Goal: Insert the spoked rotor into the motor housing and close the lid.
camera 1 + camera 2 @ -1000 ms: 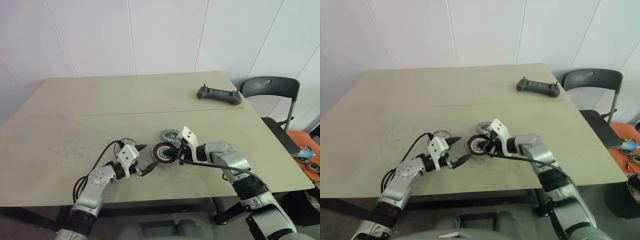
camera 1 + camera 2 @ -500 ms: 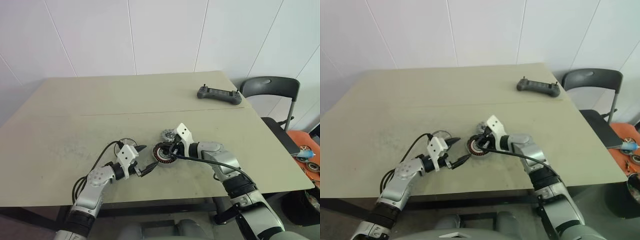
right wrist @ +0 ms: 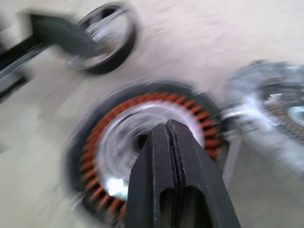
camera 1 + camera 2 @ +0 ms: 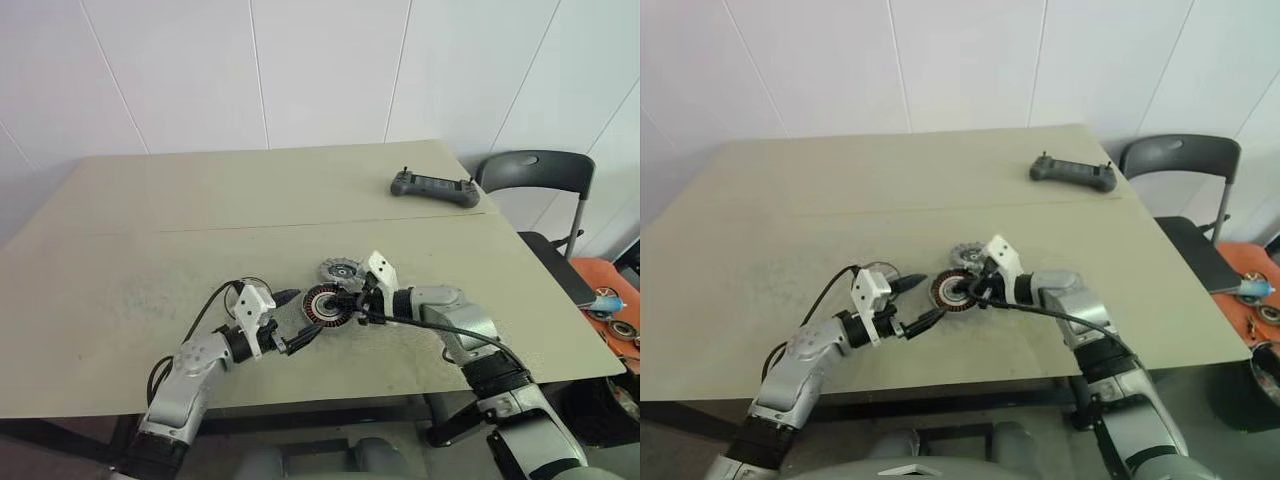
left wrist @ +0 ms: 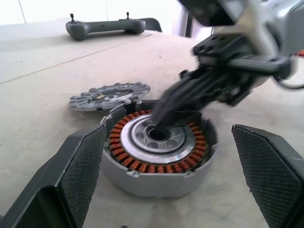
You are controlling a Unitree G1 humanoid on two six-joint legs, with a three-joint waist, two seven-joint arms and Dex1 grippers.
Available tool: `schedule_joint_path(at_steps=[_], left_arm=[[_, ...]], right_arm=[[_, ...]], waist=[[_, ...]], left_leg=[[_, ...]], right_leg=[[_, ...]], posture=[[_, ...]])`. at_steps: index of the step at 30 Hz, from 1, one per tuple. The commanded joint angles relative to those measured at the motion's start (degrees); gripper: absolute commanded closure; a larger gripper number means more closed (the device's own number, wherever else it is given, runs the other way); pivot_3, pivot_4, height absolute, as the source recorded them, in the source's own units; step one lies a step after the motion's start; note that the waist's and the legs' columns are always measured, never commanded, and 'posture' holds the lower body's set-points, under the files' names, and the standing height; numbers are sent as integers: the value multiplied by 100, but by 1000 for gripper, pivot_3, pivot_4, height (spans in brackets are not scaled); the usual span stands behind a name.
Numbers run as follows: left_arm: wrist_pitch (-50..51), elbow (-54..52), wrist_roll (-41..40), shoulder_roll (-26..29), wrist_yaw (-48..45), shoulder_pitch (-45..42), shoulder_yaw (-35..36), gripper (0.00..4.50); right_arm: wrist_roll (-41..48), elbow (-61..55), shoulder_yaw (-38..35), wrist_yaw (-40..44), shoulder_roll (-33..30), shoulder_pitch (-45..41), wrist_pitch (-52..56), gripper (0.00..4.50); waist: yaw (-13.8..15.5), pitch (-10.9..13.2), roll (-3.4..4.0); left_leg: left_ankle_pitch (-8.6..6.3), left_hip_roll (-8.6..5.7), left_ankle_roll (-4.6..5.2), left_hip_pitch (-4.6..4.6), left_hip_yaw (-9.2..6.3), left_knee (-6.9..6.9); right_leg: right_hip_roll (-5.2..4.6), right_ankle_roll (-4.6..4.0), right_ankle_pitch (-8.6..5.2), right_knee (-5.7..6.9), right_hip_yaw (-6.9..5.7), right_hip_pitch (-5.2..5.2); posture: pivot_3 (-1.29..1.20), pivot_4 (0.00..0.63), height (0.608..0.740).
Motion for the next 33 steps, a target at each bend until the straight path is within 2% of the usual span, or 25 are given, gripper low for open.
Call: schedule_joint_path(at_steps=[1,7,10,14,19,22,26,33], left_arm=[[478,-576,-530,-15,102,-36,283,0],[1159,-451,-1095,-99,561,-72,921,0],[1462,-108,-1847,-198,954,-374,1852,0],[1883,535,-2695,51,1284,-875,3021,0],[2529,1361,-3344,461,1399,-1197,3840,0],[3013,1713,-3400,640,1195,-1155,3790,0],[3257,1970,-3286,400,1133,-1052,3611,0],[3185,2445,-2733,294,897,-939,3192,0]], right_arm=[[250,-305,-101,129,73,-260,78,4491],[102,69,45,124,202,-553,-112,4491],[150,129,153,349,281,-677,-148,4491],[96,205,347,644,291,-767,-253,4491],[41,341,387,818,276,-869,-386,4491],[171,42,369,1128,136,-901,-284,4491],[72,84,288,1177,-54,-980,-370,4491],[38,180,279,1124,-149,-977,-457,4491]], waist=[[-30,6,3],[-55,8,7],[-51,8,6],[-56,9,3],[-64,9,2],[-45,9,0],[-47,8,-2],[-56,7,-1]], left_leg=[[0,0,0,-5,0,-1],[1,0,2,-39,-2,-2],[2,0,3,-36,-5,2],[2,1,3,-27,-16,10],[2,-3,2,-29,-14,7],[2,-4,2,-37,-17,7],[2,-6,1,-38,-20,10],[3,-4,0,-30,-20,5]], right_leg=[[0,0,0,-5,0,-1],[8,3,3,6,0,-35],[12,3,2,23,-2,-39],[16,2,2,32,-15,-31],[10,3,2,23,-15,-27],[8,4,3,23,-16,-31],[5,2,2,23,-17,-29],[10,0,3,30,-17,-30]], posture=[[0,0,740],[0,0,740],[0,0,740],[0,0,740],[0,0,740],[0,0,740],[0,0,740],[0,0,740]])
